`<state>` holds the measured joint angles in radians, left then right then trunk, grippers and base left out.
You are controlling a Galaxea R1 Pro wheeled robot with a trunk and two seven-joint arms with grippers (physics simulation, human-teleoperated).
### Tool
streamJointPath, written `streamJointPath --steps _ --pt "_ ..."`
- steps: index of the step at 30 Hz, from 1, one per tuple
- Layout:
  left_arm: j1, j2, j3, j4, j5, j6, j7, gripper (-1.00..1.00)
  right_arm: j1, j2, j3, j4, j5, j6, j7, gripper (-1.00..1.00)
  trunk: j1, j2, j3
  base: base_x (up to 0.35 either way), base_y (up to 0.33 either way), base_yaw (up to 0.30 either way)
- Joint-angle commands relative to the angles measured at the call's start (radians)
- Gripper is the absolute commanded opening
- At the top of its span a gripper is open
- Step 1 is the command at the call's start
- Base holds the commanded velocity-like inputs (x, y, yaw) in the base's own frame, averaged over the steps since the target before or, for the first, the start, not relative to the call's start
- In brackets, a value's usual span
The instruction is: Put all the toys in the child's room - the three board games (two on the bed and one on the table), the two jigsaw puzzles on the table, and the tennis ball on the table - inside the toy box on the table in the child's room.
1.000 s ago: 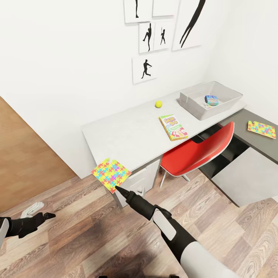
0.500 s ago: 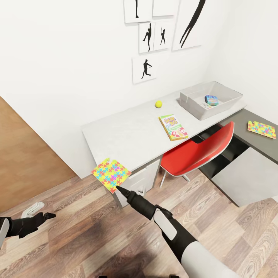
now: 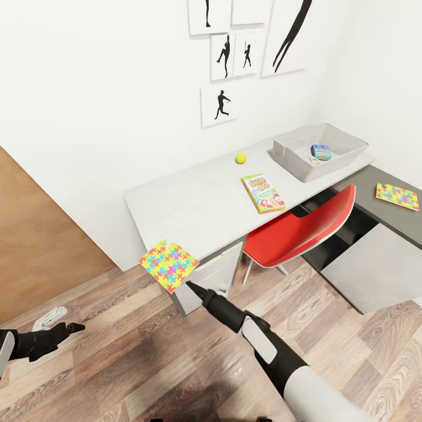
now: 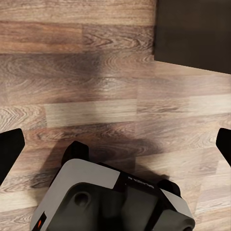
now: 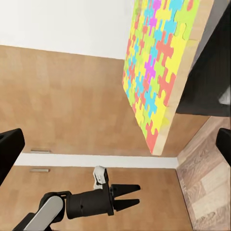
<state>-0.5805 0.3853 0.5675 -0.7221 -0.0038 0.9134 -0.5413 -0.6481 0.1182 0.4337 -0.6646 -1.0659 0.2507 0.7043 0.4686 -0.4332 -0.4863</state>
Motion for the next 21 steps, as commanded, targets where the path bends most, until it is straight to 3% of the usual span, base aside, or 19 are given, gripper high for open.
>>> streamJointPath --steps 1,7,21 --pt "-0.001 0.0 0.003 0.0 -0.001 0.007 -0.003 1.0 -0.001 -0.01 0.001 0.0 -0.011 -0.005 0.009 1.0 0.0 -0.002 -0.001 0.0 0.0 0.0" --pt "-0.001 -0.002 0.003 0.0 -0.001 0.007 -0.003 1.0 -0.001 -0.025 0.0 0.002 -0.01 -0.027 0.046 1.0 0.0 -0.002 -0.001 0.0 0.0 0.0" --pt "-0.001 -0.007 0.003 0.0 -0.001 0.006 -0.003 1.0 -0.001 -0.029 0.0 0.036 -0.008 -0.044 0.059 1.0 0.0 -0.002 -0.001 0.0 0.0 0.0"
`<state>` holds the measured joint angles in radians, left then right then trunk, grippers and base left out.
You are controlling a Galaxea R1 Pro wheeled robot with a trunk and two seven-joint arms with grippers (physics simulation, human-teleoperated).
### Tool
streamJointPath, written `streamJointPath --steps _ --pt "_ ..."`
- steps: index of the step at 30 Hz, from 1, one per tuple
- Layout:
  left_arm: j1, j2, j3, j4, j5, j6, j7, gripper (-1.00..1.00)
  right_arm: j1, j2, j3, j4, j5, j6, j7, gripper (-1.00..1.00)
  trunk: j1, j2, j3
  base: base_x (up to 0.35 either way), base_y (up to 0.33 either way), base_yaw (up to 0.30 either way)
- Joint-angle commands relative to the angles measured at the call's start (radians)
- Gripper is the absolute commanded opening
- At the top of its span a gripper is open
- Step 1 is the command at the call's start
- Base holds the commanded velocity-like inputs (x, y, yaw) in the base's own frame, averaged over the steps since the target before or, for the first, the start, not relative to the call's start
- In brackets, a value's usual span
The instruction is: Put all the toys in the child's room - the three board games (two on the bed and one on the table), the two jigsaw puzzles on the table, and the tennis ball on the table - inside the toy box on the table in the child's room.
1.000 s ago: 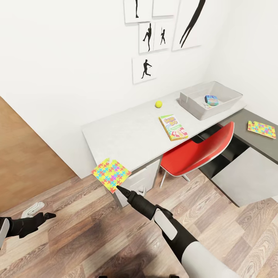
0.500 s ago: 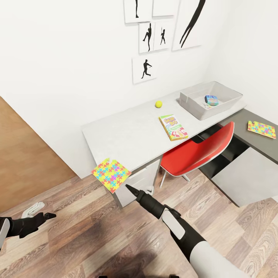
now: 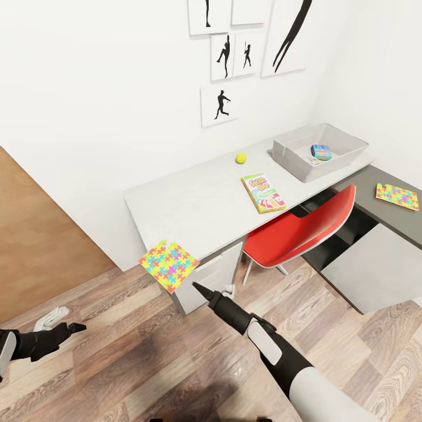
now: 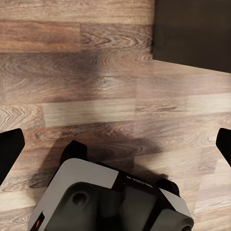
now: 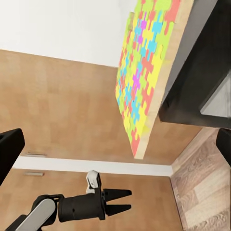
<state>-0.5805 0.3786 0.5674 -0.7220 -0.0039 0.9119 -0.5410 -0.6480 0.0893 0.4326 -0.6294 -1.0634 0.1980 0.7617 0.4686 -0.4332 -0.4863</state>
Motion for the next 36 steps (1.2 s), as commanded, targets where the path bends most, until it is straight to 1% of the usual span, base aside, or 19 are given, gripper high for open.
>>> streamJointPath --steps 1,14,30,36 --pt "-0.001 0.0 0.003 -0.001 -0.001 0.007 -0.004 1.0 -0.001 0.0 0.001 0.002 -0.011 0.007 0.002 1.0 0.0 -0.002 -0.001 0.0 0.0 0.0" --pt "-0.001 -0.001 0.003 -0.001 -0.001 0.008 -0.004 1.0 -0.001 0.0 0.001 0.026 -0.012 -0.059 0.005 1.0 0.0 -0.002 -0.001 0.028 0.0 0.0" --pt "-0.001 -0.001 0.003 -0.001 -0.001 0.008 -0.004 1.0 -0.001 0.0 0.002 0.028 -0.012 -0.066 0.006 1.0 0.0 -0.002 -0.001 0.027 0.0 0.0" --pt "0.0 -0.001 0.003 -0.001 -0.002 0.007 -0.004 1.0 -0.001 0.0 0.002 0.028 -0.012 -0.066 0.005 1.0 0.0 -0.002 -0.001 0.149 0.021 0.0"
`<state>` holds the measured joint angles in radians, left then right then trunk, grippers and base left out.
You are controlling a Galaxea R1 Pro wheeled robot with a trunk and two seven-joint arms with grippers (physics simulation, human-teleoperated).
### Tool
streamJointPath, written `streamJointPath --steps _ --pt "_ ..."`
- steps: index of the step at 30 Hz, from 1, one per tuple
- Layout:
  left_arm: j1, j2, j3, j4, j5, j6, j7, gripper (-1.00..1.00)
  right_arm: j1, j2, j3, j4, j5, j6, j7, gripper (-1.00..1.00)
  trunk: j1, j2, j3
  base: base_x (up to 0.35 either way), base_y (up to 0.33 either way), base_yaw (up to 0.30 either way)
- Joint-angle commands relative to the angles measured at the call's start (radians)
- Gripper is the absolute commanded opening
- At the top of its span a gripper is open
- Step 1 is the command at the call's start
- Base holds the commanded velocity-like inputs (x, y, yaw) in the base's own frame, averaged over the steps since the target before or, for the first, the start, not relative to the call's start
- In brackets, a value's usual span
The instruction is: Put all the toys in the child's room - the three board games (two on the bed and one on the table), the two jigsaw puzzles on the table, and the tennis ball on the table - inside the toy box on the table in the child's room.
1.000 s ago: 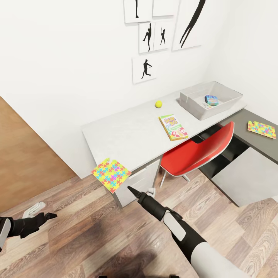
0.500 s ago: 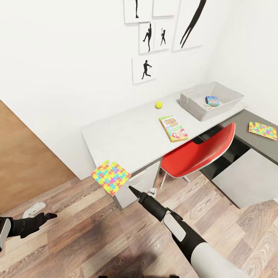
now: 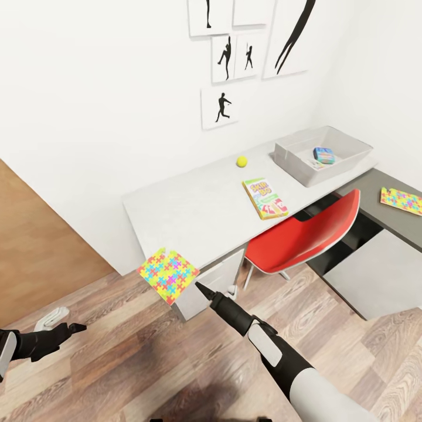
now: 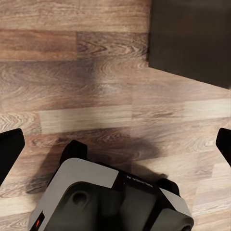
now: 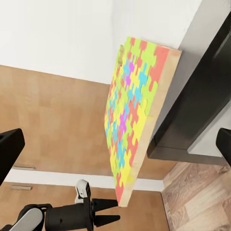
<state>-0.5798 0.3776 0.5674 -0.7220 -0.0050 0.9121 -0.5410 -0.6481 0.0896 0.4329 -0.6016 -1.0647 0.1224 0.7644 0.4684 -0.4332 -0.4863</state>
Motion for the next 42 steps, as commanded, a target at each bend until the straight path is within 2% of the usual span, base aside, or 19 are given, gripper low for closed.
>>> streamJointPath --steps 1,42 --pt "-0.001 0.0 0.003 -0.001 -0.001 0.007 -0.004 1.0 -0.001 0.0 0.001 0.0 -0.011 0.01 0.003 1.0 0.001 -0.002 -0.001 0.073 0.01 0.0" --pt "-0.001 -0.001 0.003 -0.001 0.0 0.007 -0.004 1.0 -0.001 0.003 0.001 0.0 -0.009 0.01 0.0 1.0 0.001 -0.002 -0.001 0.005 0.021 0.0"
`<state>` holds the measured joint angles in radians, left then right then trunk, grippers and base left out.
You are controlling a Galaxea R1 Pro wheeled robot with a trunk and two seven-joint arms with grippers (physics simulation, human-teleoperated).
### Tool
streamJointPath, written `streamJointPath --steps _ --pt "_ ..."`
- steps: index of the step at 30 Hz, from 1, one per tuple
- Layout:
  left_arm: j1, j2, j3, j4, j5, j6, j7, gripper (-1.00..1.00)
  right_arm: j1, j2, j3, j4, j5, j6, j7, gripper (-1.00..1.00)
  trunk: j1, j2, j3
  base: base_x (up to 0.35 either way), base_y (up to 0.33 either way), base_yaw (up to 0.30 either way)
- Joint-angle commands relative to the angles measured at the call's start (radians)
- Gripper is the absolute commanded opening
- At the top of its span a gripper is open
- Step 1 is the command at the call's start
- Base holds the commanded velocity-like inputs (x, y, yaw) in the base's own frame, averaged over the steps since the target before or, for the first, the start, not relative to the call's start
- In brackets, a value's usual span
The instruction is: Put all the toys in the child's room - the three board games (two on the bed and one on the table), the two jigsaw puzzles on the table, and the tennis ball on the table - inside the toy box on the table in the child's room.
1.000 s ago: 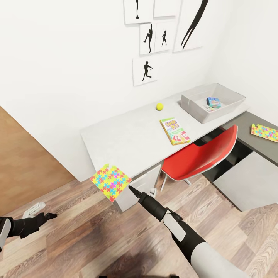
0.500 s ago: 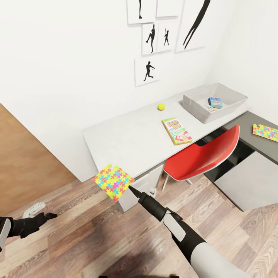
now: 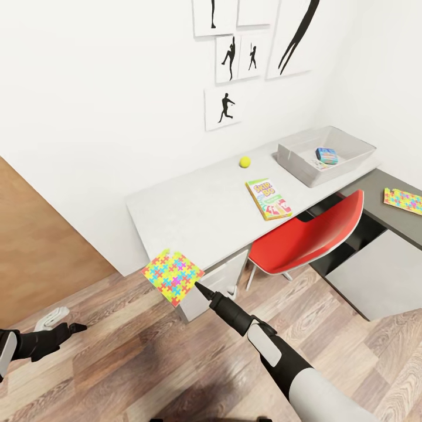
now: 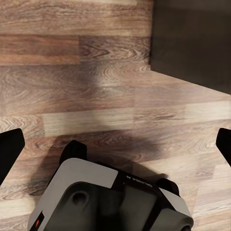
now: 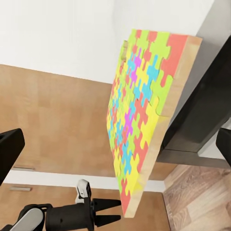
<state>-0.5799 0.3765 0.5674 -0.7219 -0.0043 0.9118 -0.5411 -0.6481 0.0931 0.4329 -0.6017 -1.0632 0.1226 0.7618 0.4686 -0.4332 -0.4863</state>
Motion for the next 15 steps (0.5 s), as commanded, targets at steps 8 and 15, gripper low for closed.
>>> streamJointPath --steps 8,15 --pt "-0.001 -0.003 0.003 -0.001 -0.001 0.007 -0.004 1.0 -0.001 0.002 0.001 0.007 -0.012 0.011 -0.009 1.0 0.0 -0.002 -0.001 0.0 0.0 0.0" --pt "-0.001 -0.003 0.003 -0.001 0.0 0.007 -0.004 1.0 -0.001 0.013 -0.002 0.057 -0.012 0.01 -0.01 1.0 0.0 -0.002 -0.001 0.0 0.0 0.0"
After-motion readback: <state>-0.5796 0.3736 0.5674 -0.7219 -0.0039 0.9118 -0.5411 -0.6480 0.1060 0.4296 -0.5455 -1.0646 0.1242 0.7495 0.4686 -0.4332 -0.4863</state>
